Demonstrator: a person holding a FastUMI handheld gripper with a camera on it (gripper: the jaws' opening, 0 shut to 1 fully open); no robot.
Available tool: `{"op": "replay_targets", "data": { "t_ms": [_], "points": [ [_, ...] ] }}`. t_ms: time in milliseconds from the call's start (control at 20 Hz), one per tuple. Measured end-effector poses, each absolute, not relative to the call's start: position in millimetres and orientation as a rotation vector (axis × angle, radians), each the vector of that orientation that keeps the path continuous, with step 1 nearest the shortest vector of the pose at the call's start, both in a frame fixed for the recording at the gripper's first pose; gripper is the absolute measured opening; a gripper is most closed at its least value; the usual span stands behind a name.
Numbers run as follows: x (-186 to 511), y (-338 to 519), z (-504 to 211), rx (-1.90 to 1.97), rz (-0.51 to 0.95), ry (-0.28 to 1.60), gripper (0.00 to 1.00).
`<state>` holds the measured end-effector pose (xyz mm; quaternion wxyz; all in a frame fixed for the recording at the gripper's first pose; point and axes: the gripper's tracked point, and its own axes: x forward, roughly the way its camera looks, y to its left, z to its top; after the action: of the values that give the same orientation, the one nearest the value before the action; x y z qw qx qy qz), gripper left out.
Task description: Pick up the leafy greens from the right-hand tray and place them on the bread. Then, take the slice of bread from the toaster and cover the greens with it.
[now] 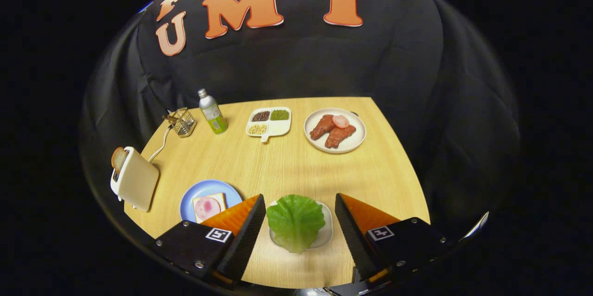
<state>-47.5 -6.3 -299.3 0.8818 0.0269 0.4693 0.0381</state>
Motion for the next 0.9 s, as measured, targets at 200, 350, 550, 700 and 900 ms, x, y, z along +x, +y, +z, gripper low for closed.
{"op": "replay_targets", "data": {
  "t_ms": [200, 350, 550, 700, 900],
  "points": [
    [-59.1, -4.2, -339.8, 0.042, 0.092, 1.103, 0.91],
    [-65.6, 3.5, -366.3, 0.048, 0.122, 1.197, 0.91],
    [-72.3, 14.0, -406.8, 0.067, 0.125, 1.326, 0.89],
    [-72.7, 17.5, -429.6, 0.065, 0.106, 1.400, 0.88],
    [-79.2, 11.0, -450.1, 0.001, 0.077, 1.469, 0.88]
  ]
}}
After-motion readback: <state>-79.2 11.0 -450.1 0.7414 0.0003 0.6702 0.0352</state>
